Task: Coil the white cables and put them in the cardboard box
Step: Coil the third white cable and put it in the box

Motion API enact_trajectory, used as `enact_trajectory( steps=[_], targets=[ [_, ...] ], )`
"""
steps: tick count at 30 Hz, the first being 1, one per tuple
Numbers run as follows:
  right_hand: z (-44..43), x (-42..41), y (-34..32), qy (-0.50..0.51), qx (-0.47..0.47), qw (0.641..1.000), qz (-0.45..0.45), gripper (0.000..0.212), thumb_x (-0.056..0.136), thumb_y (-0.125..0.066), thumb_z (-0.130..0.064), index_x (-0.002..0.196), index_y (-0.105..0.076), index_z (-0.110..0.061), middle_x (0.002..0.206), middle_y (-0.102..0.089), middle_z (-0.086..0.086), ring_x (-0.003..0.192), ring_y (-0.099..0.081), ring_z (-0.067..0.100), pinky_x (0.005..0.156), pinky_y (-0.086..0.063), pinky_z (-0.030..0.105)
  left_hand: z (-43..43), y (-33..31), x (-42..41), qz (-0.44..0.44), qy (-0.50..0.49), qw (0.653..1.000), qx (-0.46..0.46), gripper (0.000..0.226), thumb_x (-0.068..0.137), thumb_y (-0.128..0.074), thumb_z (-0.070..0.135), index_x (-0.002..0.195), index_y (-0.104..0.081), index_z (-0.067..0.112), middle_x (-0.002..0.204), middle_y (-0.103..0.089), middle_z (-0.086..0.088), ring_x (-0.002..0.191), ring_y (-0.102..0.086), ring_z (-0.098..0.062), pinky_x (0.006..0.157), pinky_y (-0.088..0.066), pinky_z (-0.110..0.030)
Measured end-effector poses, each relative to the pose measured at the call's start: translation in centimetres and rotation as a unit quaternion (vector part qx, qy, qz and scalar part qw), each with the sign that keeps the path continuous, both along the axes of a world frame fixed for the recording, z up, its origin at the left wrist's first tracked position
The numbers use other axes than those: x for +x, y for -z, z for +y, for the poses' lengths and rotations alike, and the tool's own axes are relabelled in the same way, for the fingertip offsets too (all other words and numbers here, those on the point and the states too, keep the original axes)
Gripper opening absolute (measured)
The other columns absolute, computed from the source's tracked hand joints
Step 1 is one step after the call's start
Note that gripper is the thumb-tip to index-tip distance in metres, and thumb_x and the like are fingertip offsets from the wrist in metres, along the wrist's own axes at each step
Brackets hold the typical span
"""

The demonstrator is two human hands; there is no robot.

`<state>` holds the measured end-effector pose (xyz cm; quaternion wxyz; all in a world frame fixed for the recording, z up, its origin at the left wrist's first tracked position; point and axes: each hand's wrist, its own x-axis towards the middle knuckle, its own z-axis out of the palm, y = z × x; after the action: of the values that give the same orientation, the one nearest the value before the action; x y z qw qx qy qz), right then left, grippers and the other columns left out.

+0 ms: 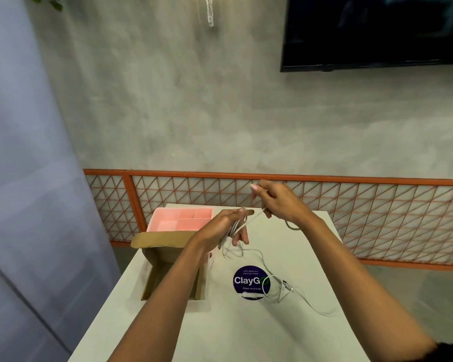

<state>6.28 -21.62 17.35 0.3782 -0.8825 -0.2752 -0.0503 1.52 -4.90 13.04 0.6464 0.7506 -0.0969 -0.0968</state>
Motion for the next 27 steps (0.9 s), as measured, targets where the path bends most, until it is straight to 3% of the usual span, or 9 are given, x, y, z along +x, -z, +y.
enact_trajectory(
  steps=[3,7,11,14,17,19,21,24,27],
  targets=[
    [-0.2,0.5,0.7,0.014,0.059,0.998,0.002,0.022,0.097,-0.046,-0.039,0.099,-0.049,-0.017,0.059,-0.051,0.005,0.054,-0.047,0.015,0.056,-0.039,0.029,0.4,0.1,0.0,0.042,0.049,0.991,-0.118,0.047,0.102,-0.033,0.029,0.129,-0.051,-0.005,0.041,-0.043,0.003,0.029,-0.026,-0.005,0.065,-0.050,-0.025],
    [0.0,0.7,1.2,0.029,0.097,0.995,-0.013,0.025,0.096,-0.049,-0.040,0.101,-0.046,-0.017,0.056,-0.040,-0.001,0.051,-0.035,0.013,0.052,-0.030,0.025,0.6,-0.3,-0.6,0.067,0.115,0.974,-0.184,0.047,0.101,-0.034,0.031,0.124,-0.058,-0.001,0.039,-0.028,0.008,0.031,-0.019,-0.005,0.055,-0.044,-0.019],
    [0.6,0.8,1.1,0.032,0.132,0.991,-0.007,0.028,0.095,-0.050,-0.040,0.099,-0.046,-0.013,0.055,-0.040,-0.005,0.046,-0.032,0.006,0.045,-0.027,0.017,0.8,-0.2,-0.5,0.079,0.152,0.957,-0.233,0.037,0.095,-0.050,0.035,0.104,-0.067,0.004,0.037,-0.031,0.010,0.029,-0.024,-0.003,0.053,-0.042,-0.019],
    [0.8,0.7,1.0,0.012,0.149,0.988,0.030,0.029,0.097,-0.047,-0.040,0.090,-0.055,-0.012,0.060,-0.047,-0.006,0.048,-0.040,0.000,0.052,-0.033,0.012,1.0,-0.1,-0.3,0.090,0.176,0.941,-0.274,0.029,0.085,-0.067,0.039,0.079,-0.059,0.011,0.037,-0.034,0.011,0.029,-0.030,-0.002,0.057,-0.046,-0.020],
    [0.8,0.2,1.0,-0.015,0.138,0.981,0.135,0.053,0.094,-0.040,-0.056,0.069,-0.064,-0.016,0.055,-0.044,-0.002,0.048,-0.037,0.006,0.053,-0.031,0.019,1.1,0.1,-0.1,0.098,0.190,0.930,-0.298,0.028,0.087,-0.065,0.036,0.075,-0.052,0.014,0.041,-0.035,0.012,0.032,-0.033,-0.002,0.061,-0.049,-0.021],
    [0.6,-0.3,0.9,-0.032,0.109,0.973,0.201,0.063,0.089,-0.036,-0.066,0.057,-0.058,-0.017,0.050,-0.033,-0.003,0.046,-0.026,0.009,0.048,-0.023,0.021,1.3,0.4,0.0,0.102,0.195,0.923,-0.317,0.027,0.089,-0.063,0.034,0.075,-0.052,0.014,0.043,-0.037,0.011,0.036,-0.036,-0.002,0.064,-0.048,-0.022],
    [0.5,-0.8,0.8,-0.072,0.115,0.963,0.233,0.061,0.088,-0.037,-0.067,0.059,-0.049,-0.015,0.050,-0.028,-0.004,0.047,-0.022,0.010,0.048,-0.021,0.022,1.3,0.6,0.2,0.104,0.186,0.915,-0.342,0.026,0.089,-0.062,0.032,0.074,-0.053,0.014,0.047,-0.040,0.009,0.043,-0.040,-0.005,0.070,-0.049,-0.024],
    [1.0,-1.0,1.0,-0.080,0.159,0.956,0.234,0.053,0.090,-0.044,-0.060,0.064,-0.046,-0.015,0.055,-0.037,-0.002,0.048,-0.026,0.009,0.049,-0.023,0.022,1.0,0.5,0.5,0.098,0.141,0.915,-0.366,0.027,0.091,-0.055,0.030,0.070,-0.054,0.013,0.053,-0.039,0.006,0.050,-0.042,-0.006,0.076,-0.051,-0.025],
    [1.8,-1.2,1.3,-0.052,0.206,0.949,0.233,0.050,0.090,-0.048,-0.058,0.059,-0.045,-0.018,0.052,-0.038,-0.006,0.047,-0.026,0.009,0.048,-0.021,0.023,0.6,0.0,0.6,0.106,0.117,0.906,-0.392,0.029,0.092,-0.048,0.029,0.070,-0.053,0.012,0.052,-0.035,0.007,0.044,-0.035,-0.004,0.066,-0.049,-0.023]
  ],
)
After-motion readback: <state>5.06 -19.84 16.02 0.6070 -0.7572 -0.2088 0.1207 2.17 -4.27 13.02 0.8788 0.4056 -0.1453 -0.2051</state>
